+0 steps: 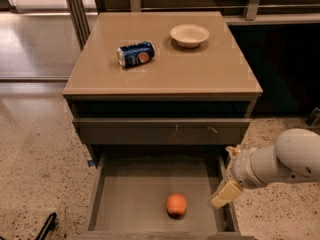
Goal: Pick orange from middle drawer and place on counter
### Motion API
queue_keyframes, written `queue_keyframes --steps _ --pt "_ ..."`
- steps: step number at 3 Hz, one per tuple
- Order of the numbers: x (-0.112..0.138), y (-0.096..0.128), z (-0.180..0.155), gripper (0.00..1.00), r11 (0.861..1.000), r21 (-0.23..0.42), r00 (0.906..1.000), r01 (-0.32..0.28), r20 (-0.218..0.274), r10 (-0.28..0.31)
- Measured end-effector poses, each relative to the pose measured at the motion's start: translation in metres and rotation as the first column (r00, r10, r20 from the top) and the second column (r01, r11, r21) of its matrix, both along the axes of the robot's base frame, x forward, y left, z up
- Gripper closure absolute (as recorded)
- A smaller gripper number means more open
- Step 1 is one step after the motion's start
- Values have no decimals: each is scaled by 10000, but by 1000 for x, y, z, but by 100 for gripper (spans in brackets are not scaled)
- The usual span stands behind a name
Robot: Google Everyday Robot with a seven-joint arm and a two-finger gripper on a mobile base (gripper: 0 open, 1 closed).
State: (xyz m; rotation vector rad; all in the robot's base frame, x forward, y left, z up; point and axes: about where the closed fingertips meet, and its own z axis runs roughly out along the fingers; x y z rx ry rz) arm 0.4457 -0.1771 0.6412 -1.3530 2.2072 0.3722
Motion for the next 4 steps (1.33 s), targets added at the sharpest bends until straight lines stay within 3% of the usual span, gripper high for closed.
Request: queue_keyframes --steps 1,2,3,4 --pt "-8 -4 3 0 9991 -236 9992 345 184 -341" --pt "-18 6 -37 0 9966 -201 9968 804 25 -803" --pt "-4 28 -76 0 9954 197 9953 938 240 -943" --pt "21 71 -121 0 9947 870 9983 557 146 -572"
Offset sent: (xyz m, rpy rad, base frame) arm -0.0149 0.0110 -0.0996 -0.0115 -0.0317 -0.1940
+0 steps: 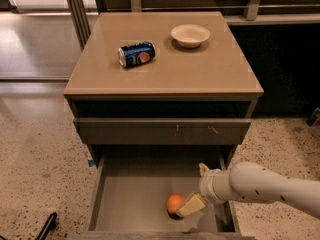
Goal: Pick orange from middle drawer and place on counter
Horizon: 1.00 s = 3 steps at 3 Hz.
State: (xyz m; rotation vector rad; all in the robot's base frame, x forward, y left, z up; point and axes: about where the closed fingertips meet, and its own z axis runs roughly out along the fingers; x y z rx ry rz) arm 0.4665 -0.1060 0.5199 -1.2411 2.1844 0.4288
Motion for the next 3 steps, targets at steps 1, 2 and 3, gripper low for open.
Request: queue_keyframes --steps 1,2,3 --pt "0 2 -3 0 10000 34 10000 -24 -43 24" --pt "-13 -6 -10 0 9990 -249 9993 363 -114 -366" --pt "-19 -2 -32 0 9965 -408 9972 729 -114 -735"
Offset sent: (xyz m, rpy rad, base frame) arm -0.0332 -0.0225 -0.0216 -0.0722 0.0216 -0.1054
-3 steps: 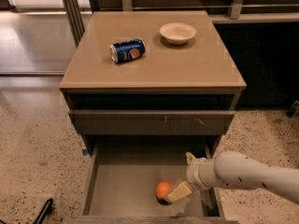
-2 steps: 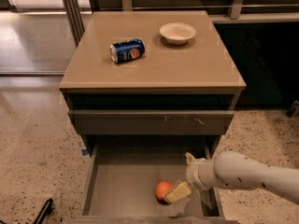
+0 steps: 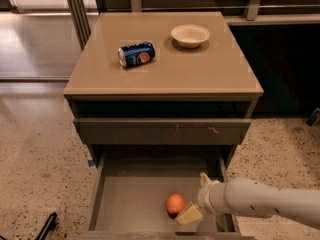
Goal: Pick orange from middle drawer and place on counter
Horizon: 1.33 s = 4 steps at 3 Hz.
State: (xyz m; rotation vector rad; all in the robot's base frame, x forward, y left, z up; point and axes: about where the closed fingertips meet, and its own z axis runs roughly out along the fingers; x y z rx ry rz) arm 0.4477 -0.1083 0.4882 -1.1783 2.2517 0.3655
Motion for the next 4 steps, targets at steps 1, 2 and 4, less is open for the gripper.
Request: queue_keyframes --steps 1,2,4 --pt "4 8 -18 0 9999 -33 9999 98 57 -98" --pt "6 16 -36 0 9999 -33 9999 98 36 -98" --pt "13 35 -66 0 9971 696 9981 -302 -519 339"
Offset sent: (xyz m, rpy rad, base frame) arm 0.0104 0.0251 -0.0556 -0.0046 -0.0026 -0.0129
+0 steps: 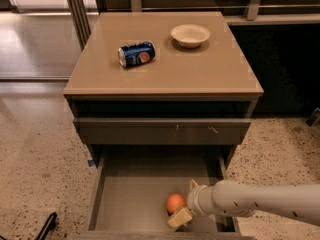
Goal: Pick orange from middle drawer and place on counter
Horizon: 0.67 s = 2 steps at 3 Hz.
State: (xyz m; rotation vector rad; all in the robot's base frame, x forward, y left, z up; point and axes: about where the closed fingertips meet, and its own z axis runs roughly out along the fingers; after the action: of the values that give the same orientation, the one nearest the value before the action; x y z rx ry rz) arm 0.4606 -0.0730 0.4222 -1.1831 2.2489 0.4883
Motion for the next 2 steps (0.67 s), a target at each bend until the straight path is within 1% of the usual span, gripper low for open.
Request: queue_keyframes --steps 1,2 --pt "0 1 -1 0 10000 35 10000 -17 -62 17" --pt "-8 -2 -9 0 9998 -49 9998 196 -69 -196"
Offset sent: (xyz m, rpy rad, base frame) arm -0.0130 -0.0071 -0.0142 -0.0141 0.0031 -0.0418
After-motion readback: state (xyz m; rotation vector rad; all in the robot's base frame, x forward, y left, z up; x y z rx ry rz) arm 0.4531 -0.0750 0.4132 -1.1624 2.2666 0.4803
